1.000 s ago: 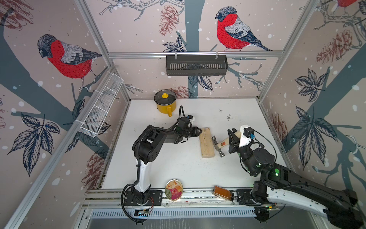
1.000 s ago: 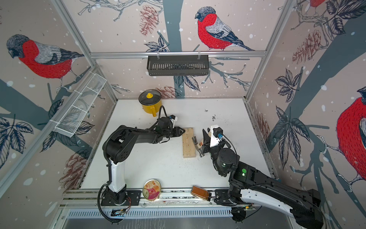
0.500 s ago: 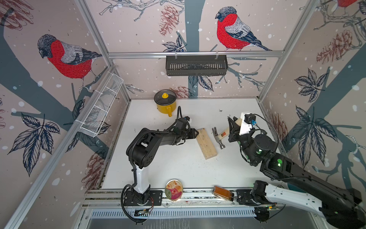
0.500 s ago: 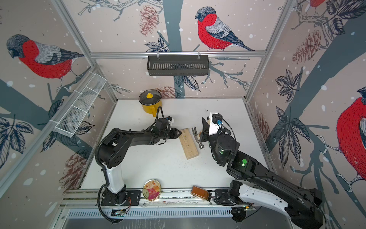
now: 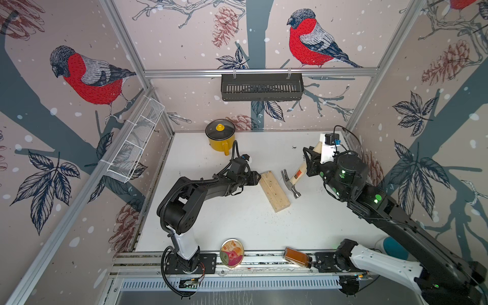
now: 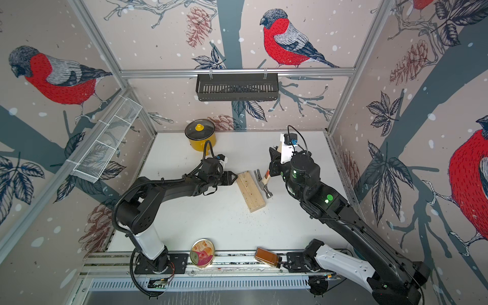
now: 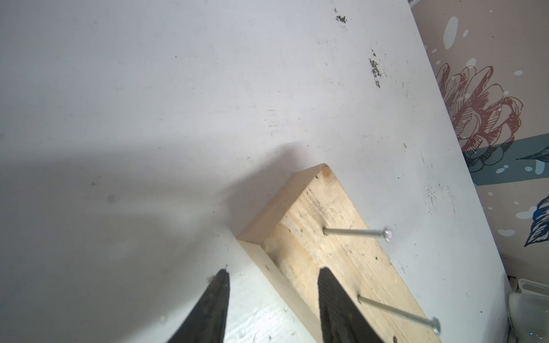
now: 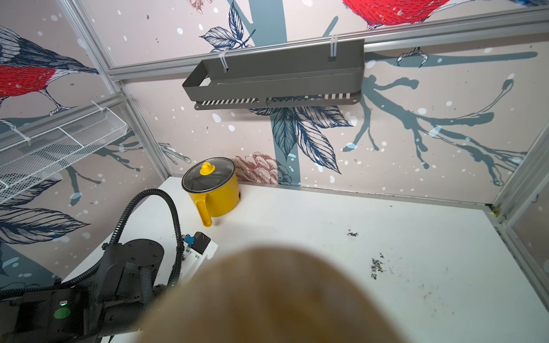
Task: Use a claw hammer to pull out a nail
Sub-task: Pick up the nail with the hammer.
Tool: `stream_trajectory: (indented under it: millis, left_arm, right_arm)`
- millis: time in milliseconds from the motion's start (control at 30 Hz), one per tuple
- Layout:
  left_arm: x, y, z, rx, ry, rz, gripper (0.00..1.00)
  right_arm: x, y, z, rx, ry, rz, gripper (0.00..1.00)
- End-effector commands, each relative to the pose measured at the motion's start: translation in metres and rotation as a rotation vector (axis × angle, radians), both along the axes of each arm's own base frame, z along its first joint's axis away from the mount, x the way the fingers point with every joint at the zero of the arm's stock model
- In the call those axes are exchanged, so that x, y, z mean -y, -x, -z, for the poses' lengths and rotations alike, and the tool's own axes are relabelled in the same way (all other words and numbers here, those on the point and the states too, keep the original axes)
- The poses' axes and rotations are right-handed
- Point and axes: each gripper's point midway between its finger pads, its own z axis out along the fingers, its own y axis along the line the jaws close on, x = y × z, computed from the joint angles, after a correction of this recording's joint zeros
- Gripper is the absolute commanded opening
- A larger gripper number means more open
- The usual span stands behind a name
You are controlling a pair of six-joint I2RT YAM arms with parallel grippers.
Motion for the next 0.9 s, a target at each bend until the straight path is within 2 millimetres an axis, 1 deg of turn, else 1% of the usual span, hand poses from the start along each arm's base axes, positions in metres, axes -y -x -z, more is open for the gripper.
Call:
stream_trajectory:
  millis: [0, 167, 300, 433, 467, 500, 633, 767, 867]
  left_arm:
    - [0.001, -0.004, -0.028, 0.127, 0.024, 0.008, 0.50]
    - [0.008, 0.008, -0.056, 0.255, 0.036, 0.045, 0.51]
    - [0.022, 0.023, -0.076, 0.388, -0.052, 0.089, 0.52]
    - [0.024, 0.032, -0.092, 0.494, -0.108, 0.102, 0.52]
    - [0.023, 0.034, -0.094, 0.514, -0.124, 0.105, 0.53]
    - [0.024, 0.036, -0.096, 0.539, -0.149, 0.114, 0.61]
    - [0.029, 0.044, -0.100, 0.590, -0.196, 0.163, 0.59]
    - [0.034, 0.048, -0.098, 0.611, -0.223, 0.203, 0.59]
    - [0.041, 0.054, -0.098, 0.632, -0.238, 0.246, 0.59]
  right_arm:
    - [-0.005, -0.003, -0.024, 0.035, -0.077, -0.051, 0.00]
    - [-0.001, -0.015, -0.021, -0.009, -0.095, -0.083, 0.00]
    - [0.005, -0.025, -0.017, -0.051, -0.112, -0.102, 0.00]
    - [0.016, -0.036, -0.011, -0.106, -0.136, -0.115, 0.00]
    - [0.019, -0.038, -0.010, -0.114, -0.141, -0.113, 0.00]
    - [0.022, -0.040, -0.007, -0.126, -0.145, -0.112, 0.00]
    - [0.028, -0.046, 0.001, -0.160, -0.159, -0.130, 0.00]
    - [0.029, -0.047, 0.003, -0.175, -0.172, -0.155, 0.00]
    - [0.031, -0.049, 0.003, -0.180, -0.177, -0.159, 0.00]
